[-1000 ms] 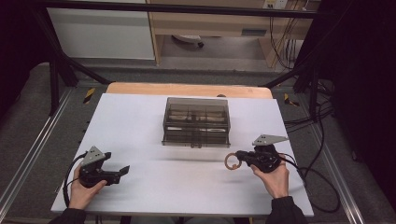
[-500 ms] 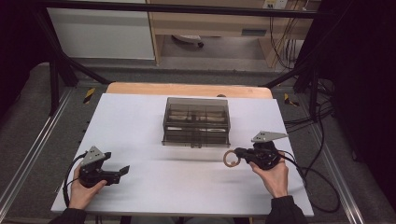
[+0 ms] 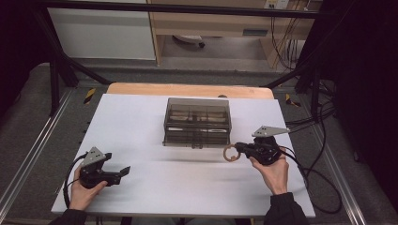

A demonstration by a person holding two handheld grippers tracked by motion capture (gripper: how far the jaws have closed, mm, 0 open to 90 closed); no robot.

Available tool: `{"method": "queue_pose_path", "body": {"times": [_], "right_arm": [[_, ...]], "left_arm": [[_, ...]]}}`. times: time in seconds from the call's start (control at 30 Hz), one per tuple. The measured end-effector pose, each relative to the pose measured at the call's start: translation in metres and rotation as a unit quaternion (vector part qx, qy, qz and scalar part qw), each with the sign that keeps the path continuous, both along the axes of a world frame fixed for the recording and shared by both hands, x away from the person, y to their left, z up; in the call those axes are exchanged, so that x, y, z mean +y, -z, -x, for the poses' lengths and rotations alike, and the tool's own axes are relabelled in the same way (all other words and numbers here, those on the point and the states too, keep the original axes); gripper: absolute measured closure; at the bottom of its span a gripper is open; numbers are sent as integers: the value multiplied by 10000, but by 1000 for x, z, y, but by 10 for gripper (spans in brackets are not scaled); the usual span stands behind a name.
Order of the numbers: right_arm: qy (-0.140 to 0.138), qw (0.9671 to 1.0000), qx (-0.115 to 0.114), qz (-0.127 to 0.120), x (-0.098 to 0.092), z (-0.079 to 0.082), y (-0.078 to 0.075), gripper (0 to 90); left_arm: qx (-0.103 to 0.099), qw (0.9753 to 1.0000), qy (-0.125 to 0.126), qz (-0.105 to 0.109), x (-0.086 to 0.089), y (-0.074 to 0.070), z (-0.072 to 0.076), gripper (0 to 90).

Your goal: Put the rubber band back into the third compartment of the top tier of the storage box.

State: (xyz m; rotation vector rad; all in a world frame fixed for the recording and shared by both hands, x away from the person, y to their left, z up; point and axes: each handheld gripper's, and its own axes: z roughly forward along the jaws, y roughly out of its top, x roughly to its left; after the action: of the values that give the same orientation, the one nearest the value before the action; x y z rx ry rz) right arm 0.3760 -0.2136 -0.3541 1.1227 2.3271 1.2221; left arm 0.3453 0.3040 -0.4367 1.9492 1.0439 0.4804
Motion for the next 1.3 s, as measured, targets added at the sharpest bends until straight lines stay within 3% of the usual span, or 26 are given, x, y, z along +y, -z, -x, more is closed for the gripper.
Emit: {"method": "queue_pose_path", "body": {"times": [0.57, 1.3], "right_arm": [[186, 9998, -115, -1, 16, -19, -14, 866], [439, 9990, -85, 63, 36, -49, -12, 866]], "left_arm": [[10, 10000, -8, 11, 0, 0, 0, 48], [8, 10000, 4, 7, 0, 0, 0, 49]]}}
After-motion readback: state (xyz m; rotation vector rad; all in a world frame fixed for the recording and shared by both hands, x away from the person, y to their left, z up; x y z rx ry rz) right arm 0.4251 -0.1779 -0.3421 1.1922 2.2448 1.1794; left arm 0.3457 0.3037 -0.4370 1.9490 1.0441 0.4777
